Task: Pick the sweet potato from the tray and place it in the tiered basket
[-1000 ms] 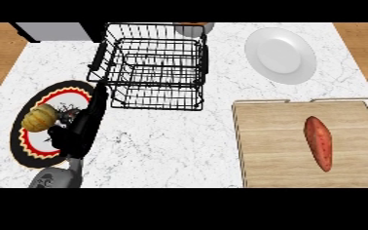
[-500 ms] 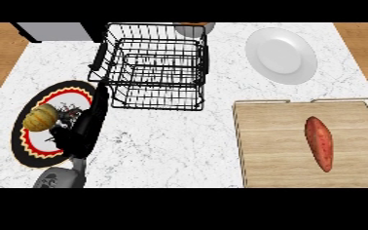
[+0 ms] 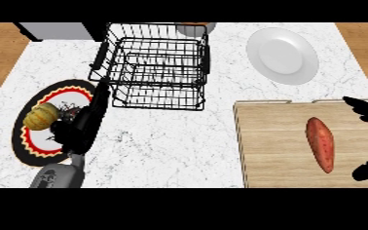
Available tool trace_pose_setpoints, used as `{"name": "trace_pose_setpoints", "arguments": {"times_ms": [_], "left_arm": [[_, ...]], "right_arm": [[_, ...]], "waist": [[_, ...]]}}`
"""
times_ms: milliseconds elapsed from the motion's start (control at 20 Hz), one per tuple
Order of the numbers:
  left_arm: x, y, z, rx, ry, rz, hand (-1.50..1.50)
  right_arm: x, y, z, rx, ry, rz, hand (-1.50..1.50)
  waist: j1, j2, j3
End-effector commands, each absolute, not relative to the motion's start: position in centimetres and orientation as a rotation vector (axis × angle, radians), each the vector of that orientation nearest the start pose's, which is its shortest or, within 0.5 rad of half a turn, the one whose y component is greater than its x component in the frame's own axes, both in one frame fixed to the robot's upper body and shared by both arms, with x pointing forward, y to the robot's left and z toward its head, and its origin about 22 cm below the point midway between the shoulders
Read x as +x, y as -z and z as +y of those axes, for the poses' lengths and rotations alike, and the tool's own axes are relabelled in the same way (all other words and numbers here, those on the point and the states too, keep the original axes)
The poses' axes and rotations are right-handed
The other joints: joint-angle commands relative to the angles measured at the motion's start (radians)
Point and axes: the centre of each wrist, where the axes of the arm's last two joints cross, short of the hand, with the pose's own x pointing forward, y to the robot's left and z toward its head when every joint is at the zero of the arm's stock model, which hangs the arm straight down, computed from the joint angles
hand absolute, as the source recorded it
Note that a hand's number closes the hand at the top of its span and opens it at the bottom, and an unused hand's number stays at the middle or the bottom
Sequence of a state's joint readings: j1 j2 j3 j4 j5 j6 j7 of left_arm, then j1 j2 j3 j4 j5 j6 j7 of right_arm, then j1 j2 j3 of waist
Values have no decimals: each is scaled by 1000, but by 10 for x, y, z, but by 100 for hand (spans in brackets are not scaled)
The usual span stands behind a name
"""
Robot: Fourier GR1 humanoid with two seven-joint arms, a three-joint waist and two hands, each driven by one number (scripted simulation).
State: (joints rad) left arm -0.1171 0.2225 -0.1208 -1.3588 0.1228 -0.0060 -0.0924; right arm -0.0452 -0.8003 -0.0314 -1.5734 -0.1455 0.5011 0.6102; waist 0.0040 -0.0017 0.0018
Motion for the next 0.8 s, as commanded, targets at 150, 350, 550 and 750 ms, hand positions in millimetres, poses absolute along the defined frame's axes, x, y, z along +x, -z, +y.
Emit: {"name": "trace_pose_setpoints", "arguments": {"times_ms": [150, 350, 550, 750], "left_arm": [[265, 19, 248, -80, 222, -1523, 0], [270, 14, 223, -76, 211, -1540, 0], [258, 32, 230, -83, 227, -1540, 0], [267, 18, 243, -88, 232, -1530, 0]], "right_arm": [[249, -101, -393, -386, -745, -768, -150], [235, -81, -394, -377, -708, -743, -150], [255, -57, -390, -368, -720, -726, -150], [249, -39, -399, -337, -715, -738, -150]], "waist": [[-5, 1, -2], [-9, 0, -2], [-1, 2, -2], [-1, 2, -1]]}}
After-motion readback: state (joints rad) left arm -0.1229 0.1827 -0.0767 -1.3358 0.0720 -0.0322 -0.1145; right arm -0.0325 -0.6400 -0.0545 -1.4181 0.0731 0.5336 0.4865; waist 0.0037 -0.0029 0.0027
